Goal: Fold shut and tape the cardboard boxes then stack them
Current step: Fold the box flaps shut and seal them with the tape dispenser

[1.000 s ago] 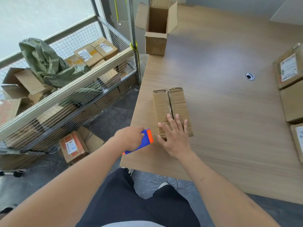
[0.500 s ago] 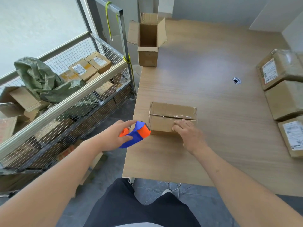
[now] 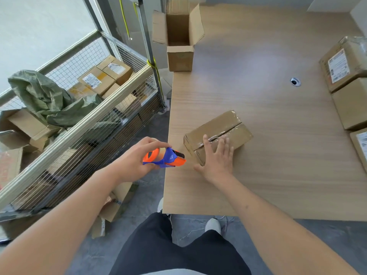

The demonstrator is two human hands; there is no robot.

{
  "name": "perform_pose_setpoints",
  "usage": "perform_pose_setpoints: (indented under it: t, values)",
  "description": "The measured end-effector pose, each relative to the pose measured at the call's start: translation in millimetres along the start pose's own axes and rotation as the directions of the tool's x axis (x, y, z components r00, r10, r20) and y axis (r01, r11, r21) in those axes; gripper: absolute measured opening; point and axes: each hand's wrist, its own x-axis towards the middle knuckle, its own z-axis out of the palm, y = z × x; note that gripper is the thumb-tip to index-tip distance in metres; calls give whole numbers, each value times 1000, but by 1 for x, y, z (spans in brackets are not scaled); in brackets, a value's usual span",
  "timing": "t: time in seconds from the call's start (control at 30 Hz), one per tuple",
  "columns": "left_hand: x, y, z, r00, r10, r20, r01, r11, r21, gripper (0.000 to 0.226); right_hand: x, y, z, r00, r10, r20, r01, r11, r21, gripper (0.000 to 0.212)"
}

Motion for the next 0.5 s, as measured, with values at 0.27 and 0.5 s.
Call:
perform_pose_setpoints:
  t: [0.27,0.5]
  values:
    - [-5,2,4,985,174,5,-174,984,27,75,0,51,-42,901,-384,203,394,919,-11,98]
    - [-8,15,10,974,225,6,-225,973,52,76,-30,14,-75,857,-515,-24,315,486,815,35]
